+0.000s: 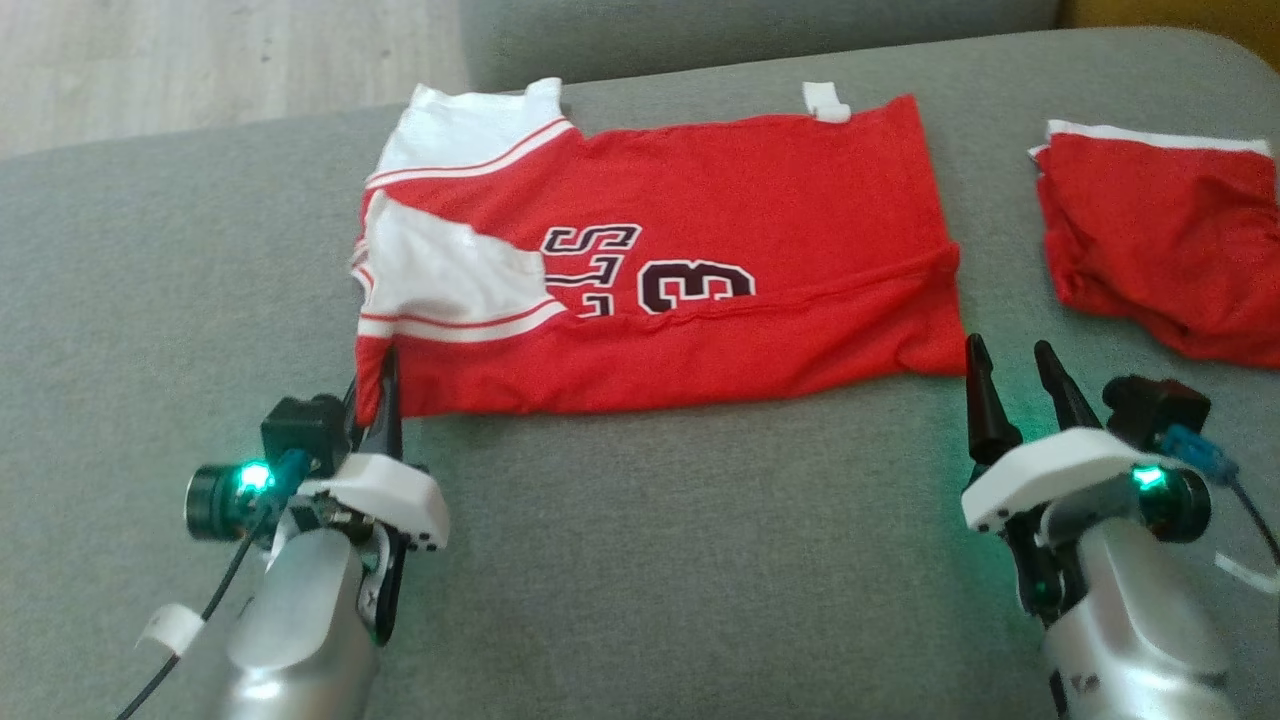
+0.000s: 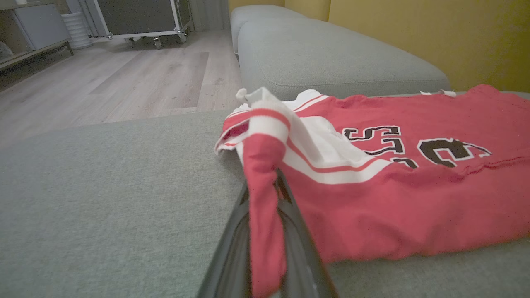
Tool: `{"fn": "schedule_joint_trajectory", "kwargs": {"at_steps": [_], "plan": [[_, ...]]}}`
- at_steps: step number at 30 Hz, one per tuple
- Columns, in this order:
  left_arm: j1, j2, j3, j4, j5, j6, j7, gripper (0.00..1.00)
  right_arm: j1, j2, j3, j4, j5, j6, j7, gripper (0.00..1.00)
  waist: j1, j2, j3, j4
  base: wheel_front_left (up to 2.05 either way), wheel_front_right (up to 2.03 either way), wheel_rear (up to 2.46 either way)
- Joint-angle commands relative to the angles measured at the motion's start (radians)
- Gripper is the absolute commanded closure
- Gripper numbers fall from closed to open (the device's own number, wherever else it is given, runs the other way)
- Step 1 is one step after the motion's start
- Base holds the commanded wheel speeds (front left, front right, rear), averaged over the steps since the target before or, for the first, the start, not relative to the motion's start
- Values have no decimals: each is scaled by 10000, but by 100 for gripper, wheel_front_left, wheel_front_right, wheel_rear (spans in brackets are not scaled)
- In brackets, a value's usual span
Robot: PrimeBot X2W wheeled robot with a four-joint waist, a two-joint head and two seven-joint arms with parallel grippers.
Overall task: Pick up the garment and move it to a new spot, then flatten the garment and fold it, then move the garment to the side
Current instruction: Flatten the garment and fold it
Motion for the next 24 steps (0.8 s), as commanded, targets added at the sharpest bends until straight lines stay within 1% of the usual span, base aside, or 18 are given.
{"fn": "schedule_joint_trajectory", "kwargs": {"at_steps": [1,6,8,10,15,16,17,18,22,24], "plan": [[-320,224,183,-543,142,6,-174,100,-607,29,78,231,114,65,123,0,0,0,-30,191,0,0,0],[-290,194,66,-1372,248,53,-268,100,-1640,29,-154,2040,154,65,494,0,0,0,57,433,0,0,0],[-239,165,21,-1587,248,53,-278,100,-2029,29,-263,2702,-524,65,456,0,0,0,111,487,0,0,0],[-205,144,-31,-1753,253,50,-285,100,-2356,29,-415,3355,-930,65,516,0,0,0,176,545,0,0,0],[-154,104,-165,-1944,273,65,-292,100,-3005,29,-162,4663,-1103,65,603,0,0,0,306,661,0,0,0],[-141,109,-180,-1942,271,70,-293,100,-3106,29,-65,4859,-1190,65,592,9,0,0,323,668,0,0,0],[-124,122,-182,-1924,260,76,-293,100,-3200,29,24,5031,-1303,65,569,90,0,0,332,670,0,0,0],[-106,141,-186,-1885,252,85,-293,100,-3277,29,133,5173,-1427,65,531,100,0,0,327,671,0,0,0],[-17,191,-178,-1727,195,103,-277,100,-3439,30,162,5449,-1733,65,271,100,0,0,215,626,0,0,0],[107,236,-178,-1566,157,105,-273,100,-3444,30,91,5607,-1839,65,89,100,0,0,-13,592,0,0,0]]}}
